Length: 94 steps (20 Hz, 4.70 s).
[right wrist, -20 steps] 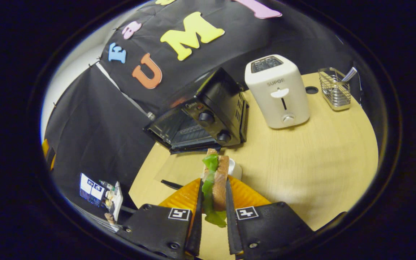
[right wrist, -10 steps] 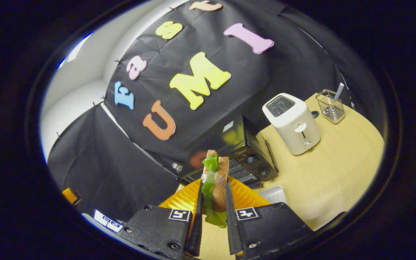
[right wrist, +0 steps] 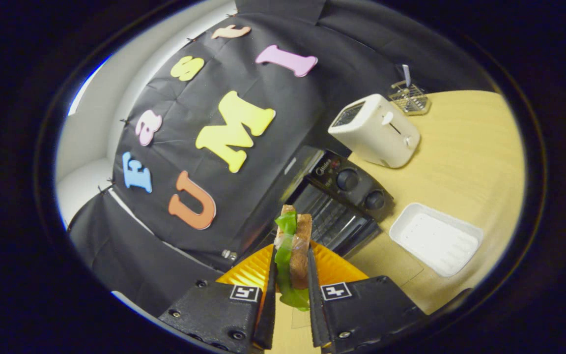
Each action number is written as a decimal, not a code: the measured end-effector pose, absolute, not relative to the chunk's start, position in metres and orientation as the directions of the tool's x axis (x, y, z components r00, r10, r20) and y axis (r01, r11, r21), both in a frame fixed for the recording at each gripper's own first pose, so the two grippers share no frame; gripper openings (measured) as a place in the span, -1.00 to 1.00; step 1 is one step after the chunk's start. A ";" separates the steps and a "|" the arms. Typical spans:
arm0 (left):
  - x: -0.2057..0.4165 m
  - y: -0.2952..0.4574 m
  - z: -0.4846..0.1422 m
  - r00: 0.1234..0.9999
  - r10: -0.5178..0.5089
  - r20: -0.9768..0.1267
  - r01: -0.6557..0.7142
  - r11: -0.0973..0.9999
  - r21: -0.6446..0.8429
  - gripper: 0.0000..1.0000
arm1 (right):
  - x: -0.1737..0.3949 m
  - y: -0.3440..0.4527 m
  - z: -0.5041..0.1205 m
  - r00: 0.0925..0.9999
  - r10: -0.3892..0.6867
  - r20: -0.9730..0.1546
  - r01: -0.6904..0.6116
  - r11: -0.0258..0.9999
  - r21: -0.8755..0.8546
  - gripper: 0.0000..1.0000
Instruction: Open the electric oven with the left hand, put the food in, and close the electric oven.
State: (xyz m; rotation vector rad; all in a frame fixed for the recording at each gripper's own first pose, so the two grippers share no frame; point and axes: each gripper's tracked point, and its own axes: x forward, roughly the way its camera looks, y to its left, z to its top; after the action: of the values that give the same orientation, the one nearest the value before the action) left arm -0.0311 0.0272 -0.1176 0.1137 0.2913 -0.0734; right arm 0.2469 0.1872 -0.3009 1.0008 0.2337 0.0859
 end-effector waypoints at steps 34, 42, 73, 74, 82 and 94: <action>-0.019 0.090 -0.126 0.957 0.001 -0.291 0.027 0.996 0.090 0.92 | 0.265 0.180 -0.295 0.946 0.079 -0.316 0.121 0.817 0.565 0.73; -0.005 0.044 -0.128 0.964 -0.060 -0.260 0.070 0.997 0.030 0.91 | 0.142 0.103 -0.196 0.959 0.098 -0.264 -0.010 0.949 0.315 1.00; 0.056 -0.095 -0.457 0.693 -0.078 -0.717 0.066 0.997 -0.045 0.92 | 0.046 -0.047 -0.156 0.946 0.059 -0.318 -0.047 0.998 0.045 1.00; 0.060 -0.094 -0.461 0.687 -0.072 -0.723 0.063 0.997 -0.040 0.92 | 0.047 -0.049 -0.158 0.944 0.056 -0.326 -0.043 0.998 0.046 1.00; 0.077 -0.091 -0.464 0.682 -0.070 -0.728 0.055 0.997 -0.045 0.92 | 0.056 -0.057 -0.166 0.936 0.046 -0.348 -0.024 0.997 0.070 1.00; 0.098 -0.089 -0.418 0.733 -0.076 -0.676 0.052 0.997 -0.056 0.92 | 0.071 -0.053 -0.166 0.934 0.063 -0.350 -0.032 0.995 0.094 1.00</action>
State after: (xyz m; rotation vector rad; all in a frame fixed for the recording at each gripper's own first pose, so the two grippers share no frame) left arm 0.0976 -0.0886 -0.4175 -0.0342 0.7448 -0.0705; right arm 0.0713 -0.0527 -0.1655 0.0870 0.3609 0.0485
